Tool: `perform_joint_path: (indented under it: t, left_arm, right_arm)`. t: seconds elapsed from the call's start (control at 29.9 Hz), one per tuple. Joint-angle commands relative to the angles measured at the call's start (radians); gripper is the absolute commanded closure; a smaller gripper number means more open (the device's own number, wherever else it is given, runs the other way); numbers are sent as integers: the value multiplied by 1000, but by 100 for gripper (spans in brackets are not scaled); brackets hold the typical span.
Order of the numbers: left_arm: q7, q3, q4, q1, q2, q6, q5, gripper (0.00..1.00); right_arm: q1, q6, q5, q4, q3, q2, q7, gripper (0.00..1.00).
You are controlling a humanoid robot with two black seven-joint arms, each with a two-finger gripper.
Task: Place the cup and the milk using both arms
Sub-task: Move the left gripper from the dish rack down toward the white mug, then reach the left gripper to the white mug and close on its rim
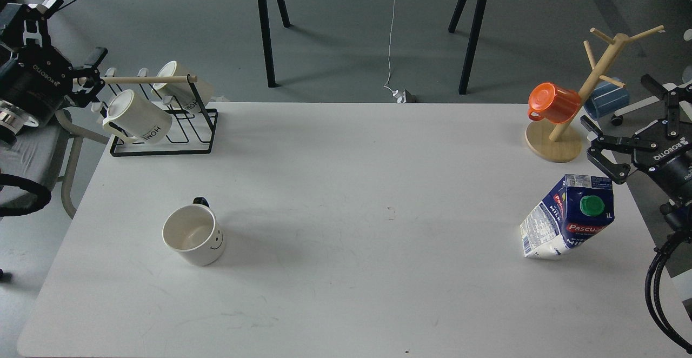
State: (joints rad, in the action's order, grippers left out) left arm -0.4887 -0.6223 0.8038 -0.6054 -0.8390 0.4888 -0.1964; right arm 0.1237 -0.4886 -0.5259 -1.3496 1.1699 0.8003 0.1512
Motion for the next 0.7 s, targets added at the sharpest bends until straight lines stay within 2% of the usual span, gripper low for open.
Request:
perform_joint_path:
  t: [0.0,0.13,0.27,0.3,0.37,0.47,0.6,0.67]
  left_arm:
    - [0,-2,46,1,-90,0,-85,0]
    - [0,-8,149,-36,-210,0,-528,0]
    - [0,-1,337,-42,-291,0,-1082,0]
    - [0,7,397,-36,-316,-31,-1177,0]
    - [0,36,494,-1,-357,-216,-1268,0]
    - [0,123,571,55,-373,-451,-1319,0]
    - [0,240,551,79,-318,-680,-1587,0]
    - [0,245,511,137,-281,-761,-1676,0]
  right_arm:
    - [-1,0,0,-2,7,-1,-1,2]
    - [-6,0,0,-2,7,0,1,2]
    - [-12,0,0,-2,7,0,1,2]
    - [-13,0,0,-2,7,0,1,2]
    - [-13,0,0,0,7,0,1,2]
    - [-13,0,0,-2,7,0,1,2]
    - [-22,0,0,-3,10,0,-1,2]
    - [-27,0,0,-3,11,0,-1,2]
